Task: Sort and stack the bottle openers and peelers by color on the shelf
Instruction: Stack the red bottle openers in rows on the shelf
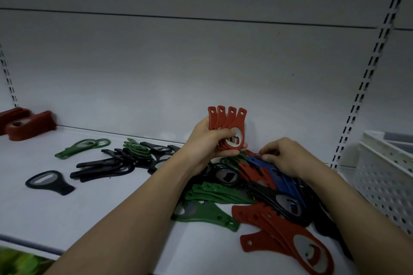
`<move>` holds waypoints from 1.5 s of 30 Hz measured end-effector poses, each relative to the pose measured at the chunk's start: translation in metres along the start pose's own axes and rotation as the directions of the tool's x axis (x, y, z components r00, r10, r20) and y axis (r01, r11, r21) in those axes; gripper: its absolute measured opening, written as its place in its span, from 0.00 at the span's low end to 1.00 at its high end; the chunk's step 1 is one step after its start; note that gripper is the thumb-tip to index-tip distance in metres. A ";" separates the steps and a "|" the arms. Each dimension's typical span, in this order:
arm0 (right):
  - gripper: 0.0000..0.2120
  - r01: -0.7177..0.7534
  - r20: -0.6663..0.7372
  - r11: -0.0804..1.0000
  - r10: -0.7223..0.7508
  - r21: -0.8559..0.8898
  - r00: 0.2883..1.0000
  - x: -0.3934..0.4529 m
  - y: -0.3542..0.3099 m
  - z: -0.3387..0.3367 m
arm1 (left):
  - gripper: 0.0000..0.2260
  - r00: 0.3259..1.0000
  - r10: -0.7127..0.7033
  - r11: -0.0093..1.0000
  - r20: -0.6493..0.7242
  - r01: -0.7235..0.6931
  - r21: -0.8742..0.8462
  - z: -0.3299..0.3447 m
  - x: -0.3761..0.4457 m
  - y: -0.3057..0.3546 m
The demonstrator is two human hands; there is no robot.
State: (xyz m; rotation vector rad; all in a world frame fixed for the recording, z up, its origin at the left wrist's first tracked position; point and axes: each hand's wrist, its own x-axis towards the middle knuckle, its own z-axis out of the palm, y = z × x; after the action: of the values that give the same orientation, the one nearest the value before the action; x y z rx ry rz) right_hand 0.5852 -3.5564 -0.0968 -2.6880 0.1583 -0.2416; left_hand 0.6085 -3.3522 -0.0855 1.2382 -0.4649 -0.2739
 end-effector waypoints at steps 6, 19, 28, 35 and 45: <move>0.08 -0.027 0.129 0.997 0.036 -0.068 0.991 -0.001 0.010 -0.008 | 0.10 1.000 0.007 1.000 0.020 -0.006 -0.006 -0.001 0.001 -0.001; 0.09 -0.043 -0.156 0.954 0.093 0.295 0.983 -0.007 0.002 -0.018 | 0.11 0.999 0.019 1.000 -0.028 -0.019 0.001 -0.004 0.005 -0.004; 0.09 0.049 -0.096 0.550 0.058 0.834 0.994 -0.024 -0.043 -0.024 | 0.09 1.000 -0.017 0.998 0.012 0.017 -0.061 -0.001 0.002 0.001; 0.08 0.086 -0.079 0.645 -0.039 0.760 0.996 -0.020 -0.042 -0.002 | 0.08 0.997 0.008 1.000 0.078 -0.009 0.018 0.002 0.003 -0.004; 0.07 0.137 -0.200 0.620 0.034 0.773 0.979 -0.023 -0.043 -0.009 | 0.13 0.998 0.046 0.998 0.036 -0.047 0.028 0.003 0.004 -0.006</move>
State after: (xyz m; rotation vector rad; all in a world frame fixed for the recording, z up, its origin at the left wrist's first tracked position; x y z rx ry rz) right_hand 0.5639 -3.5185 -0.0735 -1.7718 0.0150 -0.4713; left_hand 0.6111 -3.3583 -0.0894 1.2509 -0.5294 -0.2501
